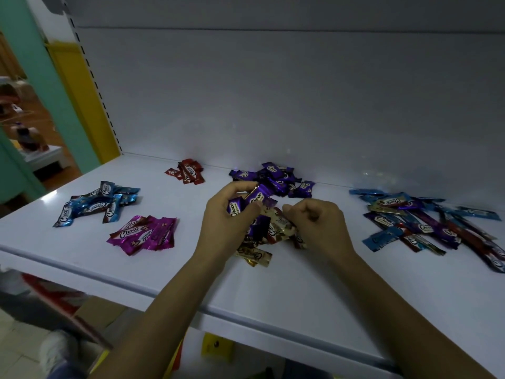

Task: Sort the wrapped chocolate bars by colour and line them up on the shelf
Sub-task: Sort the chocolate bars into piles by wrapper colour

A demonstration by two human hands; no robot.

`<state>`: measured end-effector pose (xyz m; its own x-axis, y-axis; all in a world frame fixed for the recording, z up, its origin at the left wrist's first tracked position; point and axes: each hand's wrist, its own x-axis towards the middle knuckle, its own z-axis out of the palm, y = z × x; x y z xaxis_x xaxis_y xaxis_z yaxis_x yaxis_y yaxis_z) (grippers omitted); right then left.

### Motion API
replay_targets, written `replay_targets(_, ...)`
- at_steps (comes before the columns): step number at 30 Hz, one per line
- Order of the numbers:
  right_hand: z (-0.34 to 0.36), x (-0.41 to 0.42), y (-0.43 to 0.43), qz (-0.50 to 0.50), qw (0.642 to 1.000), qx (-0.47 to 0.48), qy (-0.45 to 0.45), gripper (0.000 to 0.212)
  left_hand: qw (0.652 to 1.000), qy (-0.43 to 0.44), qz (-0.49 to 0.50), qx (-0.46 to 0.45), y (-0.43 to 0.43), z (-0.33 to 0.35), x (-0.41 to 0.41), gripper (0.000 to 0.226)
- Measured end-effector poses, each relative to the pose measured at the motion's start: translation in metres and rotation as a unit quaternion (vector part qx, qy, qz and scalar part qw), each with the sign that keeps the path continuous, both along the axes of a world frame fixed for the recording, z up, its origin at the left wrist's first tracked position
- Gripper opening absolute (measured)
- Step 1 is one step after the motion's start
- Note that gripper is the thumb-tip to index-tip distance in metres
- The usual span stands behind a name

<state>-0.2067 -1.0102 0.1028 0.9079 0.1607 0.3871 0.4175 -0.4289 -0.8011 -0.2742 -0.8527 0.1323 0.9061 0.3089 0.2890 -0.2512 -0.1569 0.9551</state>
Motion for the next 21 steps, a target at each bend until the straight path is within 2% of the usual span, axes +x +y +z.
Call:
replay_targets(9,0.002,-0.003,-0.002,0.005,0.985,-0.172,0.003,0.02,1.0,-0.006,0.007,0.0,0.001,0.001,0.003,0.026)
replay_targets(10,0.004,-0.003,-0.001,0.007,0.986,-0.168,0.002,0.022,1.0,-0.005,0.005,0.002,0.001,0.002,0.004,0.026)
replay_targets(12,0.014,-0.006,0.002,0.034,0.998,-0.031,0.048,0.031,1.0,-0.001,-0.002,0.011,0.0,0.005,0.007,0.025)
replay_targets(14,0.031,-0.009,0.005,0.078,0.986,0.106,0.098,0.036,0.998,0.008,-0.003,0.059,-0.003,0.007,0.011,0.025)
replay_targets(17,0.047,-0.005,0.007,0.137,0.978,0.137,0.076,0.02,0.995,0.033,-0.01,0.096,-0.01,0.013,0.019,0.034)
replay_targets(19,0.048,0.01,0.007,0.113,0.97,0.184,0.112,0.018,0.997,0.048,-0.016,0.057,-0.012,0.017,0.026,0.035)
replay_targets(21,0.046,0.031,0.003,0.044,0.95,0.263,0.161,0.015,0.992,0.092,-0.022,-0.086,-0.013,0.024,0.032,0.03)
